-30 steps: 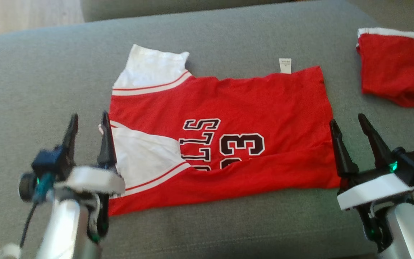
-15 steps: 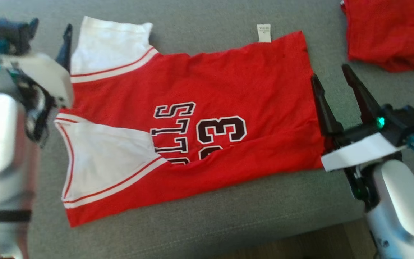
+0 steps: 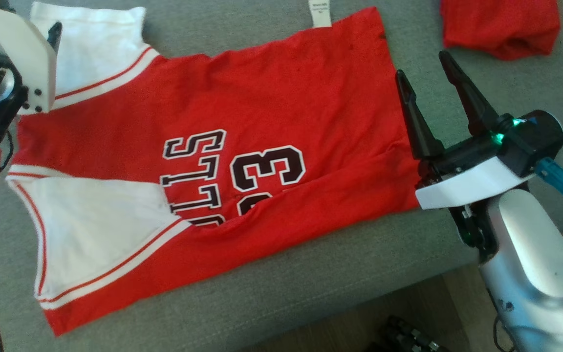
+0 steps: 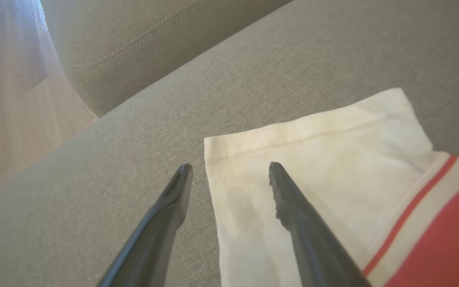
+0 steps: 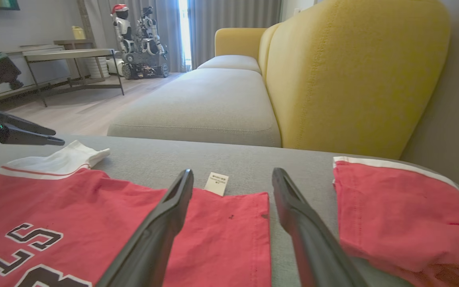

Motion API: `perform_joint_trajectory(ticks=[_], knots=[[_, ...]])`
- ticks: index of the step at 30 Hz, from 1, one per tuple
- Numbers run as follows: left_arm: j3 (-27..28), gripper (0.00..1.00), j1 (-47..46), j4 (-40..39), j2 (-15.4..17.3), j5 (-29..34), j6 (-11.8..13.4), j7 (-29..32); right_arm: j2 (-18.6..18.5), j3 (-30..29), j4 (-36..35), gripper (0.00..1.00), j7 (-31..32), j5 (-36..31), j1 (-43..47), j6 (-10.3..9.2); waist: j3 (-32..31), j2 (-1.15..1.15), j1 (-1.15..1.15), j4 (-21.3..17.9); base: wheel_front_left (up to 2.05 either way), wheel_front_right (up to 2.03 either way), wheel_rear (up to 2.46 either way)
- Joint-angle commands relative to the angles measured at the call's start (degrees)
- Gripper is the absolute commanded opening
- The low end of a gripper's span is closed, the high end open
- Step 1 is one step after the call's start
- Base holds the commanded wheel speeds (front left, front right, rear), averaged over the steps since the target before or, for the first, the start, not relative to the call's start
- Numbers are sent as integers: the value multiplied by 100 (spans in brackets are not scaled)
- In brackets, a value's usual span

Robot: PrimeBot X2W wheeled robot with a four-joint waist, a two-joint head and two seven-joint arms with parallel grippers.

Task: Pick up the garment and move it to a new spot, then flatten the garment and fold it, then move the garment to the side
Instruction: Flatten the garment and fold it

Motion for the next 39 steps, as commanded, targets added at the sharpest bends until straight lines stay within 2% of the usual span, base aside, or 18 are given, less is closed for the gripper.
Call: perform_joint_trajectory(ticks=[1,10,19,26,27,28,33,39], knots=[[143,100,-293,-155,322,-40,11,17,8,76,-155,100,-52,-9,-94,-5,72,0,-1,-89,0,0,0],[-241,100,-623,375,670,-169,10,29,77,130,-95,100,-140,-40,-158,-5,170,0,-1,-332,0,0,0],[-412,100,-833,766,721,-311,9,-11,93,179,-51,100,-177,-51,-158,-5,223,0,-1,-442,0,0,0],[-757,100,-932,841,742,-688,9,149,107,186,-22,100,-204,-59,-162,-5,286,0,-1,-477,0,0,0],[-789,40,-948,850,736,-753,9,175,105,180,-18,100,-208,-62,-161,-5,294,0,-1,-472,0,0,0],[-822,0,-963,854,729,-814,9,190,103,171,-14,100,-211,-66,-158,-5,300,0,-1,-462,0,0,0],[-981,0,-1026,781,701,-1002,9,-17,60,100,-14,100,-179,-98,-166,-5,296,0,-1,-307,0,0,0],[-1000,0,-1091,680,582,-1002,17,-745,-144,25,8,100,-48,40,-359,-5,209,0,-1,14,0,0,0]])
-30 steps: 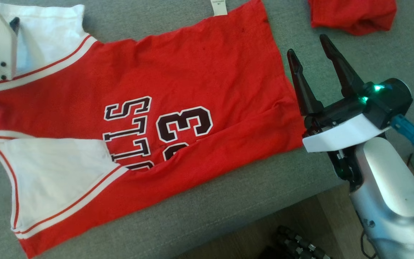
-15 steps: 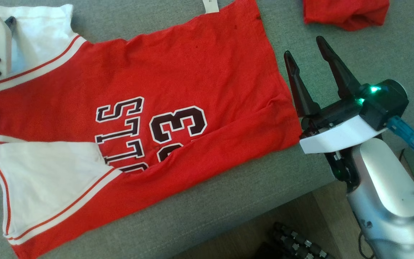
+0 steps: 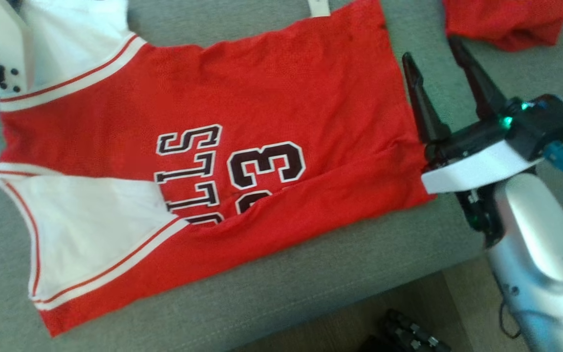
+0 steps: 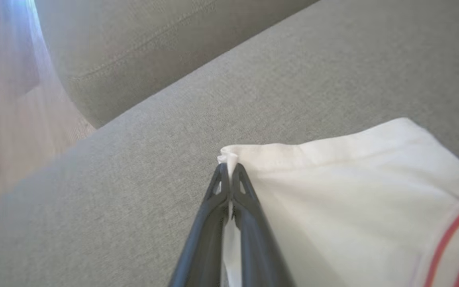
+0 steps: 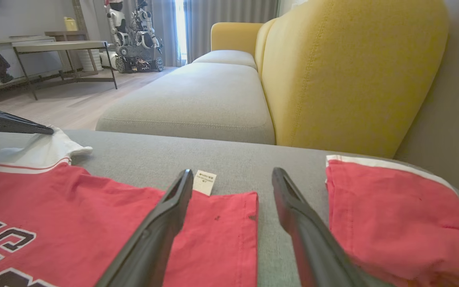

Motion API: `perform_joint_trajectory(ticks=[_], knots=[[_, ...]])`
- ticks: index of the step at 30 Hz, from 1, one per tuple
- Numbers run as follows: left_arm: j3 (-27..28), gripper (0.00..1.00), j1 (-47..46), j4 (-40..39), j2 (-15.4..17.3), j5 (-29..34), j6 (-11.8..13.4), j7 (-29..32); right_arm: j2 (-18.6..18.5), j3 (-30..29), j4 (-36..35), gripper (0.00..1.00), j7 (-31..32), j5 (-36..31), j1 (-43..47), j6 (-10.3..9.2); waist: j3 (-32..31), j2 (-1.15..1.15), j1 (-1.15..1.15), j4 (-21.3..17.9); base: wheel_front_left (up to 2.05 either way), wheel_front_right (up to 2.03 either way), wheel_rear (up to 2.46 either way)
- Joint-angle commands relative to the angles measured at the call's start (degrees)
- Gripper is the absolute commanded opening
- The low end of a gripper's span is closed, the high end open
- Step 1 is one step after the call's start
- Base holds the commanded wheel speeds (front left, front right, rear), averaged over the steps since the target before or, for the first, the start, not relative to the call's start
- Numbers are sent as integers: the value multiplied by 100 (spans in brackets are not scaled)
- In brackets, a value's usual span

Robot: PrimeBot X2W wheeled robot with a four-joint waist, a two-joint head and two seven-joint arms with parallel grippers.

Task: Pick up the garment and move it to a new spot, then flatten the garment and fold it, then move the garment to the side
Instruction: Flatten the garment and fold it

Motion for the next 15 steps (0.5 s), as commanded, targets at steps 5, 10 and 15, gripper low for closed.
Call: perform_joint_trajectory(ticks=[5,10,15], knots=[[185,0,-216,-291,132,5,62,-580,-377,146,-30,100,194,252,-378,-5,-118,0,0,320,0,0,0],[176,0,-4,-511,-33,-18,164,-1114,-779,346,301,100,507,718,-755,-5,-211,0,0,582,0,0,0],[161,0,278,-925,-197,-68,301,-1510,-1327,693,885,100,846,1199,-1176,-5,-208,0,0,876,0,0,0]])
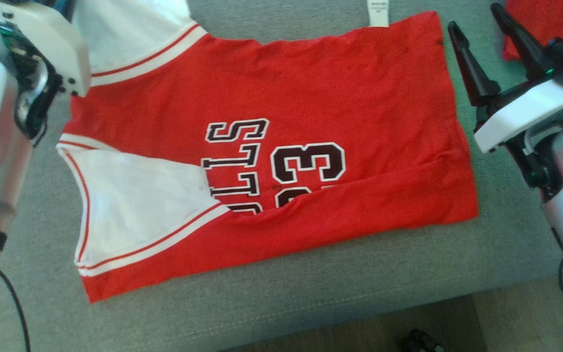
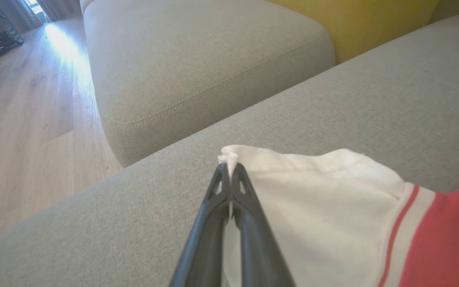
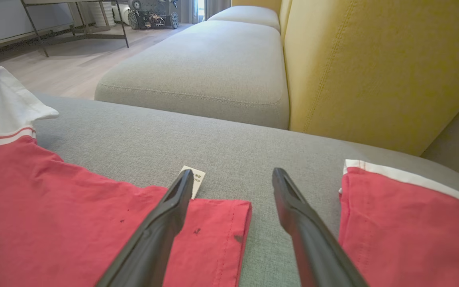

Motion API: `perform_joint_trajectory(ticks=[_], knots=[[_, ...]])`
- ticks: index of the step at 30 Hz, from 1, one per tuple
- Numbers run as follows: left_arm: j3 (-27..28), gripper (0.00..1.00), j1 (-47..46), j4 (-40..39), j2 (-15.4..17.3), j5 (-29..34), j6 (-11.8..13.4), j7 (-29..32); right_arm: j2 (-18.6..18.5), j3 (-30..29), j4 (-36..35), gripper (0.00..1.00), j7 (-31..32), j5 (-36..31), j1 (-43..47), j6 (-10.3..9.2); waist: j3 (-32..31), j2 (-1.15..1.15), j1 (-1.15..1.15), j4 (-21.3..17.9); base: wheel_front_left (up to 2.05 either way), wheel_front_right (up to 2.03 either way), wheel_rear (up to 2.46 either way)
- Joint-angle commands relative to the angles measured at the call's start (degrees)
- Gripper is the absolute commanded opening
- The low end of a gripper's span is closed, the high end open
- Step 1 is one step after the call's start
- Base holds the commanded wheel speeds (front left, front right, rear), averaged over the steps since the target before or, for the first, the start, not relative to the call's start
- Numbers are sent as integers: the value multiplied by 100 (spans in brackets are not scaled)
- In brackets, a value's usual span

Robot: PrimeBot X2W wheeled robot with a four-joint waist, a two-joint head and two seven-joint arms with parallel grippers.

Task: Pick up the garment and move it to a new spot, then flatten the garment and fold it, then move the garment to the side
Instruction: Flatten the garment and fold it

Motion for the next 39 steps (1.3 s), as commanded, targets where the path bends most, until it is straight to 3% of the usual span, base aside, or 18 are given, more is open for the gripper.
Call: perform_joint_trajectory(ticks=[1,11,34,35,36,39], knots=[[185,0,-157,-207,215,-26,57,-55,-117,56,-92,100,34,97,-60,-5,0,0,0,85,0,0,0],[124,0,3,-860,141,-49,220,-134,-596,577,944,100,342,1051,-787,-5,175,0,0,457,0,0,0],[25,0,88,-1491,158,-107,434,-23,-870,2127,2112,100,644,2309,-1616,-5,450,0,0,733,0,0,0],[22,0,90,-1501,162,-108,441,-22,-869,2182,2117,28,692,2412,-1616,-5,459,0,0,734,0,0,0],[16,0,94,-1506,167,-108,446,-21,-880,2237,2112,0,714,2497,-1623,-5,466,0,0,738,0,0,0],[-5,0,102,-1505,167,-113,458,-23,-950,2397,2100,0,681,2649,-1657,-5,466,0,0,756,0,0,0]])
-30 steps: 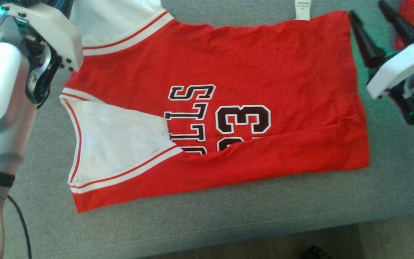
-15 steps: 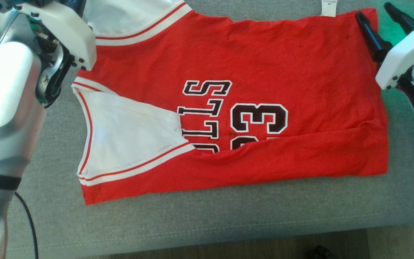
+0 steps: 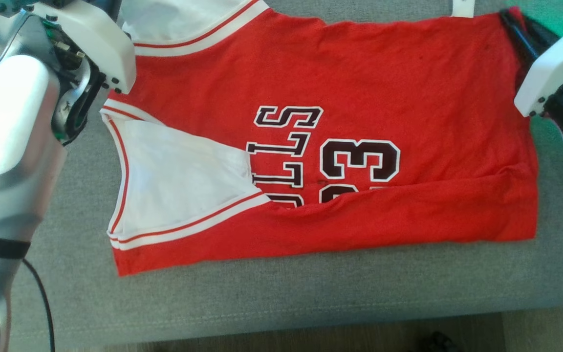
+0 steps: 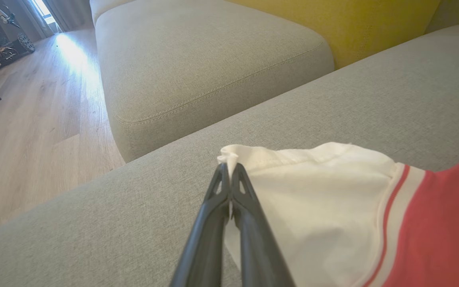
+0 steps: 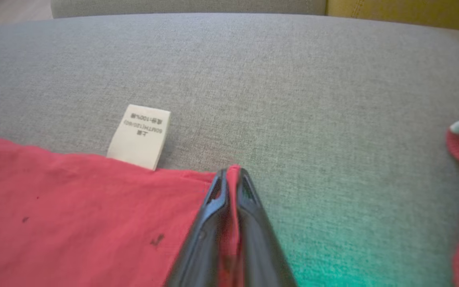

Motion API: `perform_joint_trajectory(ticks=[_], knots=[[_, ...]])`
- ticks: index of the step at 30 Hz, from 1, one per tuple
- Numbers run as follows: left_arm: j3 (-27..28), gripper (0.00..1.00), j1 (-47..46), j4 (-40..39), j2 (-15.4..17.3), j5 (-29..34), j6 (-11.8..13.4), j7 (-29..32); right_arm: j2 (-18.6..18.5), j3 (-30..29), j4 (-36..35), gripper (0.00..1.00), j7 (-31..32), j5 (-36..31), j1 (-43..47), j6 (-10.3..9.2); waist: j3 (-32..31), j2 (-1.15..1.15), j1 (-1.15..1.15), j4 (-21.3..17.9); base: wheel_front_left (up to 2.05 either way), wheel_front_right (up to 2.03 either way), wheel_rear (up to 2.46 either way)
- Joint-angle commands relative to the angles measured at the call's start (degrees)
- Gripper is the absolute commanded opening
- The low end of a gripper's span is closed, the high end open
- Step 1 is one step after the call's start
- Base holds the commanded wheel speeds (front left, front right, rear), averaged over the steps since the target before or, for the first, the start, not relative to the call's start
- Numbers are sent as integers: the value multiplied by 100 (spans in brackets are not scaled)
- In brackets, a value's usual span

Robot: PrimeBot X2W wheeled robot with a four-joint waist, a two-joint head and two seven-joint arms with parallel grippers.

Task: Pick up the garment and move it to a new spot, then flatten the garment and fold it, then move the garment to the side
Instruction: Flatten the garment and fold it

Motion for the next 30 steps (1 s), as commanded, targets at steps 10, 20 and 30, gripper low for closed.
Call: perform_joint_trajectory(ticks=[10,20,30], knots=[[309,0,-192,-14,323,-118,203,-131,-181,346,303,0,-650,-94,-323,-5,-45,0,0,52,0,0,0],[502,0,-566,450,184,-196,341,-570,-49,519,848,0,-1287,-194,-774,-5,8,0,0,120,0,0,0],[396,0,-574,952,4,-222,195,-987,144,808,1071,0,-1665,-182,-783,-5,-130,0,0,107,0,0,0]])
